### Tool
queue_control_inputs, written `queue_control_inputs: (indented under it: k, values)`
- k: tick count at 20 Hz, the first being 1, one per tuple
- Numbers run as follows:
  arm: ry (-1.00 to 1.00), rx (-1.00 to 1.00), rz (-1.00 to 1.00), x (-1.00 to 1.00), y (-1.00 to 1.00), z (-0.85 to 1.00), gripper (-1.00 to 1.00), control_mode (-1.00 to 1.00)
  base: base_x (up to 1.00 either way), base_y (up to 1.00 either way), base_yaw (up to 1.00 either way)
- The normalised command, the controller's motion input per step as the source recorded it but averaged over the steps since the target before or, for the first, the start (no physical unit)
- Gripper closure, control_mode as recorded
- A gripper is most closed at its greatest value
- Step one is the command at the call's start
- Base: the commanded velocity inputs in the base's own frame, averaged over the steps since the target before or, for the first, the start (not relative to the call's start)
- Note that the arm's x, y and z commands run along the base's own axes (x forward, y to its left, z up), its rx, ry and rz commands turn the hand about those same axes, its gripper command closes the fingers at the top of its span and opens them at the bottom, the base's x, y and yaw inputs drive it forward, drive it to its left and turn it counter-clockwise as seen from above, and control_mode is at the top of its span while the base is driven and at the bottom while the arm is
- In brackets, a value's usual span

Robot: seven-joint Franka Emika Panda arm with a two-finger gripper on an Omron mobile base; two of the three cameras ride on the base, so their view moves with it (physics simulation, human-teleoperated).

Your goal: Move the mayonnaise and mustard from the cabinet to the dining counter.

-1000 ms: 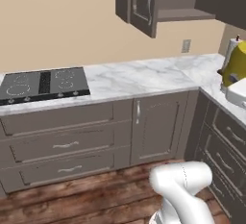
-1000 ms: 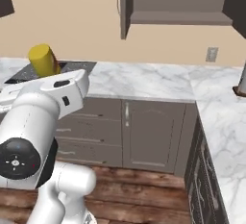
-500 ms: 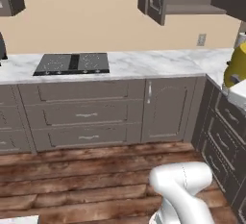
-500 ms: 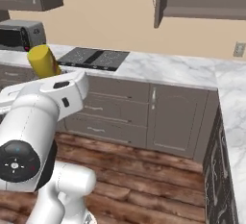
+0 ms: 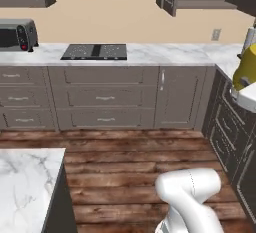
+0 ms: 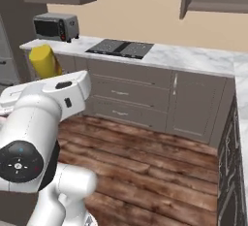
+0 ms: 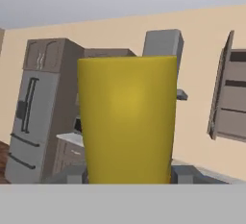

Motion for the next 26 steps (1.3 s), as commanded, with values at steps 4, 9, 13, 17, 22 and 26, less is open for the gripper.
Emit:
queue_control_inputs:
  k: [4,9,13,17,22,26]
  values:
    - [0.00,0.00,0.00,0.00,0.00,0.00,1.00,1.00,-0.55,0.31,0.36]
    - [0.00,0.00,0.00,0.00,0.00,0.00,1.00,1.00,-0.16,0.32,0.45]
    - [0.00,0.00,0.00,0.00,0.00,0.00,1.00,1.00,0.01,0.11,0.55]
    - [0.00,0.00,0.00,0.00,0.00,0.00,1.00,1.00,0.01,0.00,0.61]
    - [0.00,0.00,0.00,0.00,0.00,0.00,1.00,1.00,-0.05,-0.03,0.59]
    - [0.00,0.00,0.00,0.00,0.00,0.00,1.00,1.00,-0.12,-0.18,0.59]
